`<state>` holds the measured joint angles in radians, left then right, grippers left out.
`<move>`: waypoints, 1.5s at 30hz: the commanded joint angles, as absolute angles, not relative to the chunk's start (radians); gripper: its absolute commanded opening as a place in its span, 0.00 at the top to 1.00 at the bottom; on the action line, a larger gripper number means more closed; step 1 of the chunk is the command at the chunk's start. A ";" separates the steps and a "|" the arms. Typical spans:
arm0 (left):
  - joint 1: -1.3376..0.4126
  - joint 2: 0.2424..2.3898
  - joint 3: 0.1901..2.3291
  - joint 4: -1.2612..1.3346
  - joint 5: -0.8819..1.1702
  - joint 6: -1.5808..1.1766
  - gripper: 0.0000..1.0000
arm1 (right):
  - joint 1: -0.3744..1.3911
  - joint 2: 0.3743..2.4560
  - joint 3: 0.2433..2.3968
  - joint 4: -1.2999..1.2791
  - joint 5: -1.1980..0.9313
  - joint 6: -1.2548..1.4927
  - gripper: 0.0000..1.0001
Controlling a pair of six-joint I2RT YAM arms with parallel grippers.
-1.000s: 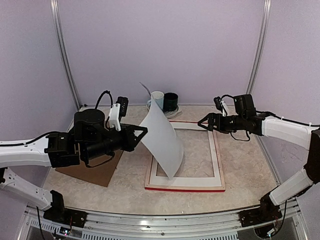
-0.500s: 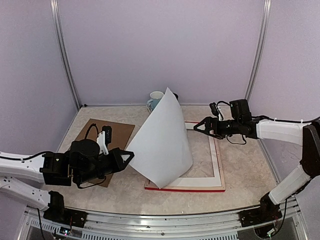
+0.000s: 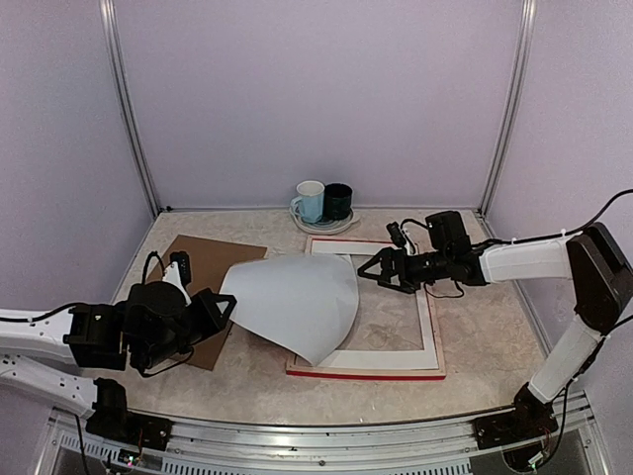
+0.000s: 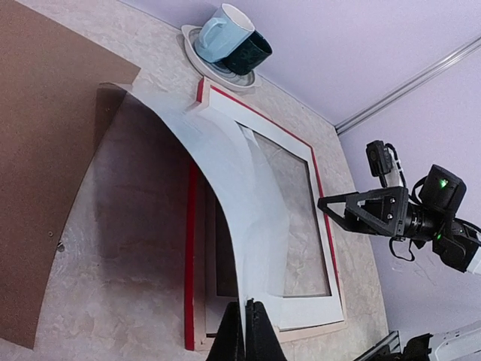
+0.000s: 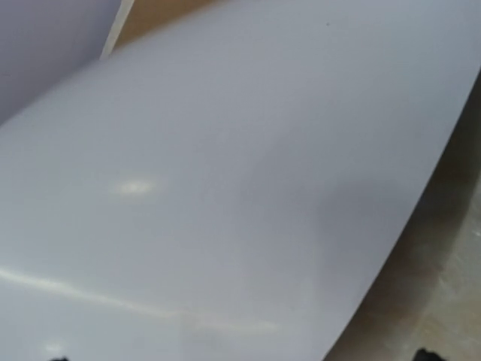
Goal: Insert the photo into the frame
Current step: Turn over the photo, then pass from the left arm to the right
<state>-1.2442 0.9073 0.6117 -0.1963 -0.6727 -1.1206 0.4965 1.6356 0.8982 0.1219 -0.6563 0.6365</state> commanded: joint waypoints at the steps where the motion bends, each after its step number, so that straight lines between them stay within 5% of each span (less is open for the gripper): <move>1: -1.228 0.910 0.594 -0.241 -0.712 -1.137 0.98 | 0.519 1.666 0.880 0.174 -0.667 0.666 0.01; 22: -1.197 0.870 0.550 -0.288 -0.703 -1.161 0.94 | 0.560 1.904 0.882 0.518 -0.785 0.831 0.02; 32: -1.193 0.865 0.543 -0.288 -0.692 -1.161 0.92 | 0.558 2.004 0.890 0.877 -0.887 1.030 0.11; 39: -1.194 0.858 0.539 -0.291 -0.693 -1.161 0.89 | 0.558 2.022 0.903 0.937 -0.907 1.091 0.18; 45: -1.193 0.849 0.539 -0.299 -0.693 -1.163 0.84 | 0.558 2.029 0.917 0.889 -0.907 1.097 0.33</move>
